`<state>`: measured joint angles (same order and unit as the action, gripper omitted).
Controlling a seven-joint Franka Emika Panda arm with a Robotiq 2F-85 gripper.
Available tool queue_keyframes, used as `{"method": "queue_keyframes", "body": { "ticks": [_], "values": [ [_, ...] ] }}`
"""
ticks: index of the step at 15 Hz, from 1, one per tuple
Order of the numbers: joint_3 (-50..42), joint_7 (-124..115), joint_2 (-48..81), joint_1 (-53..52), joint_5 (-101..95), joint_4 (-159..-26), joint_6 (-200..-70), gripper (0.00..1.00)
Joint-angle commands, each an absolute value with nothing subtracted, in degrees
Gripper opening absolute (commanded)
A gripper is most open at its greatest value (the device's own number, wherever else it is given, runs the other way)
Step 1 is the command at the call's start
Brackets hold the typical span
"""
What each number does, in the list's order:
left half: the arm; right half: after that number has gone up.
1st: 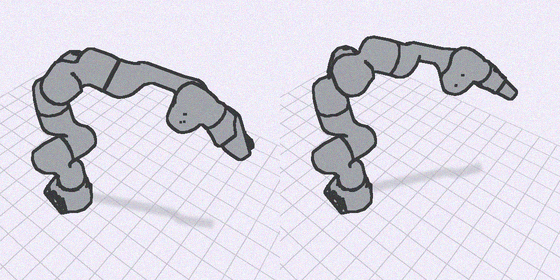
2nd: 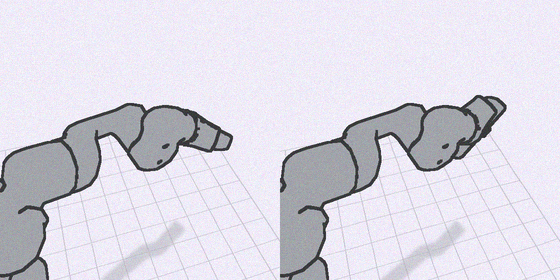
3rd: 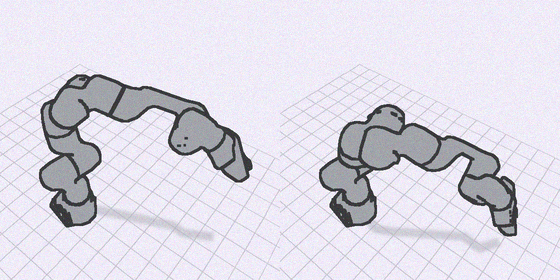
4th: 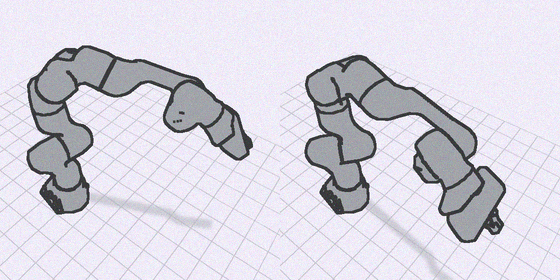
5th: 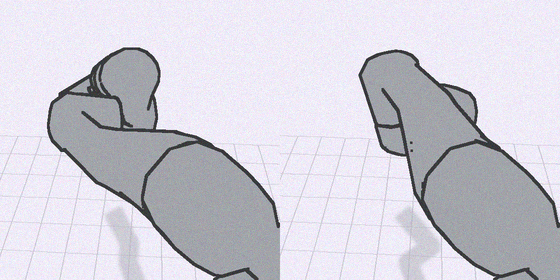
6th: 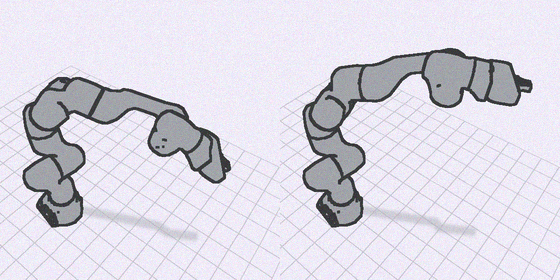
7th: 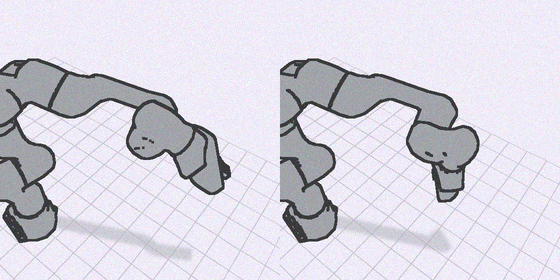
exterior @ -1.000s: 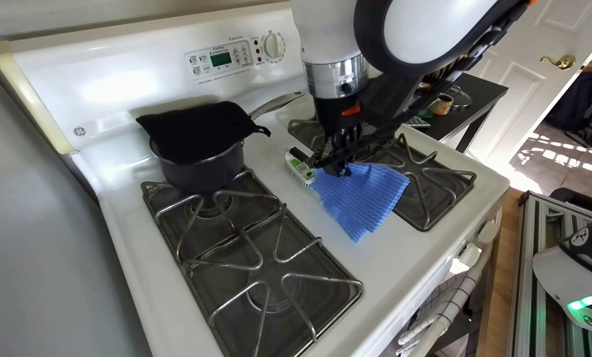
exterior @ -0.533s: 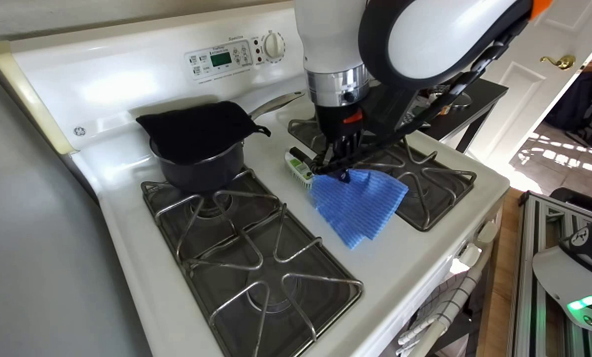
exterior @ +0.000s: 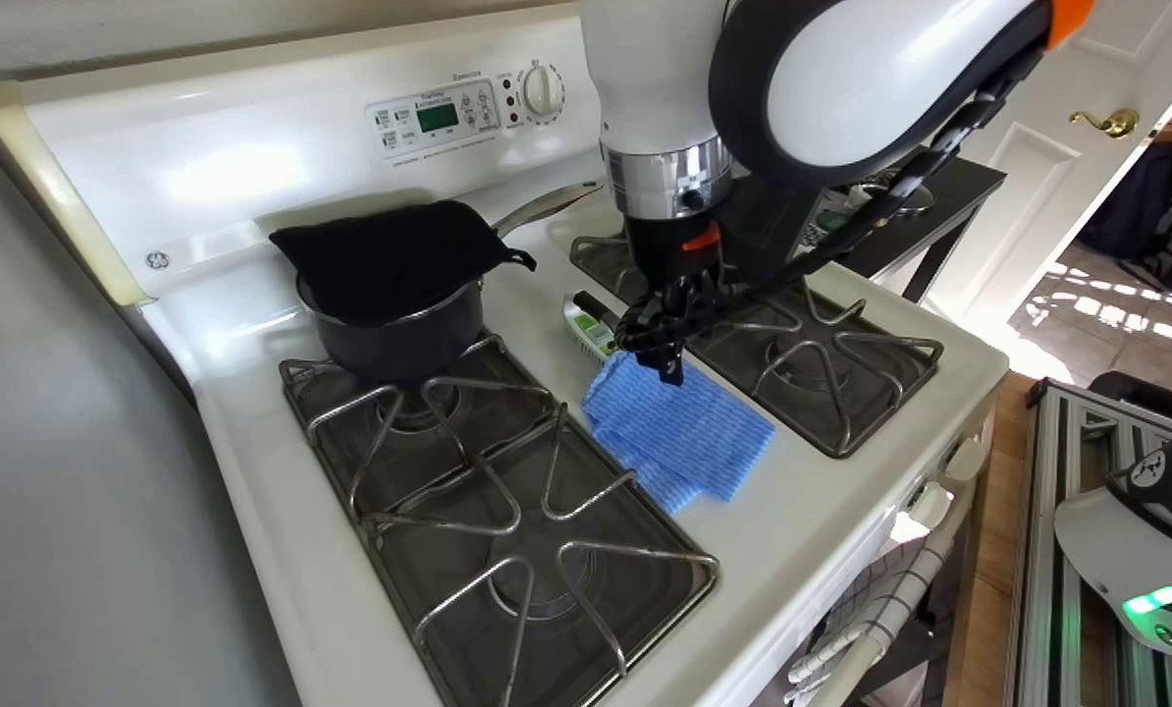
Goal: Use the towel to wipe the top of the stove
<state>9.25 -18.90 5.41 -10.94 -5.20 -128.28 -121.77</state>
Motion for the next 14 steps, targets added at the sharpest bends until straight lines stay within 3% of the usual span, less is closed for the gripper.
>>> {"method": "queue_keyframes", "body": {
  "ticks": [1, 14],
  "values": [
    [9.24, -18.48, 3.58, -11.03, -5.49, -129.14, -120.5, 0.99],
    [13.69, -23.75, -11.24, -11.38, -11.73, -122.17, -106.82, 1.0]
  ]
}}
